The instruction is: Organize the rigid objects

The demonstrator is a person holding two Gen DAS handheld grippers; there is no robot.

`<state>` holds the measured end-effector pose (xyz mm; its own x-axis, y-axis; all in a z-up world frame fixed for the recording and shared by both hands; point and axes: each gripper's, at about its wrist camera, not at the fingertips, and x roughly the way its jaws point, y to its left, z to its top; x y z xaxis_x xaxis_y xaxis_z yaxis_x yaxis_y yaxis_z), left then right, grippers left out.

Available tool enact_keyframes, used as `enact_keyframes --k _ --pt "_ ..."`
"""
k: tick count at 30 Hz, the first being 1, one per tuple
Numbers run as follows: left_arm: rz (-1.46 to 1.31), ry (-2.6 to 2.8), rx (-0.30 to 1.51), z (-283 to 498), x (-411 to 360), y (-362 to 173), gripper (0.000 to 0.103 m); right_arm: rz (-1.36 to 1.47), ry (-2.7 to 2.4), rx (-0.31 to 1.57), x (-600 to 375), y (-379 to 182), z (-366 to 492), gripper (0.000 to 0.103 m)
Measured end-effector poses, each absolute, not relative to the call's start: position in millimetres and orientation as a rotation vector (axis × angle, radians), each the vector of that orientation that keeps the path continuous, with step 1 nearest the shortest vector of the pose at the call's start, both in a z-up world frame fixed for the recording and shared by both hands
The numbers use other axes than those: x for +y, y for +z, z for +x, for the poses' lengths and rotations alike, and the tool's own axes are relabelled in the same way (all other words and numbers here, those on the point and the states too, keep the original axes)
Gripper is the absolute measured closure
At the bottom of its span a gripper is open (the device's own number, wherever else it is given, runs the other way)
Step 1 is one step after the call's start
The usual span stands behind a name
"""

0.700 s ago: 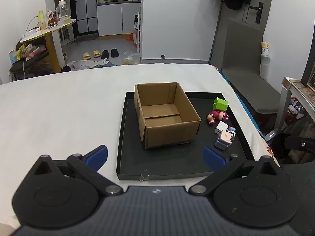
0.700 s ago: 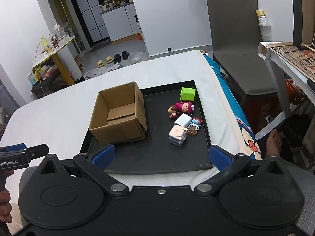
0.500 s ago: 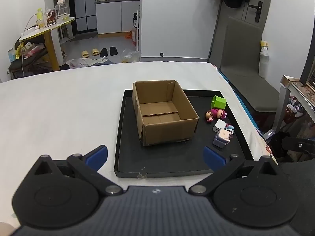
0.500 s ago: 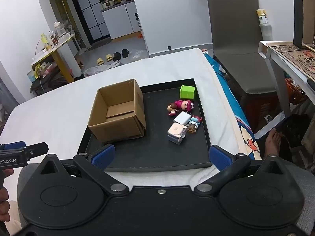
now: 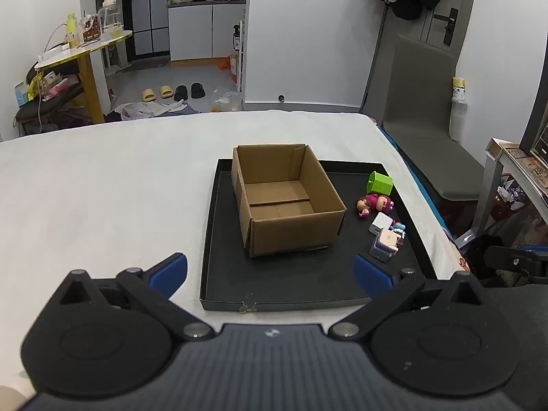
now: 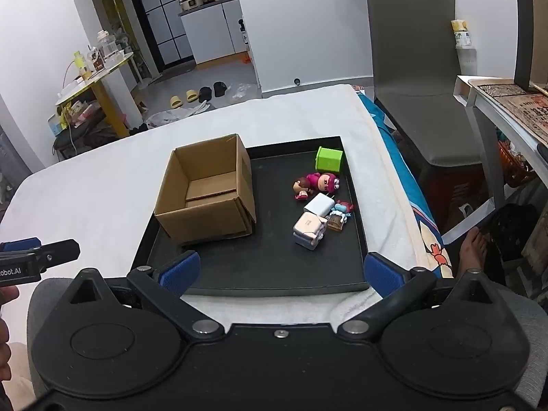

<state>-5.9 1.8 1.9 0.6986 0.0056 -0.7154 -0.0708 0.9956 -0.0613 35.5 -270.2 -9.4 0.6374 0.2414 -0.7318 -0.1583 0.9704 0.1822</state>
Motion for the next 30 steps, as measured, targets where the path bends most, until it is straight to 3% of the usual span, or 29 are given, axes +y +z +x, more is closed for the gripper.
enact_keyframes --k 30 --pt "-0.102 0.021 0.784 -15.7 3.3 11.4 0.0 0.093 0.204 0.826 -267.7 4.5 28.5 0.0"
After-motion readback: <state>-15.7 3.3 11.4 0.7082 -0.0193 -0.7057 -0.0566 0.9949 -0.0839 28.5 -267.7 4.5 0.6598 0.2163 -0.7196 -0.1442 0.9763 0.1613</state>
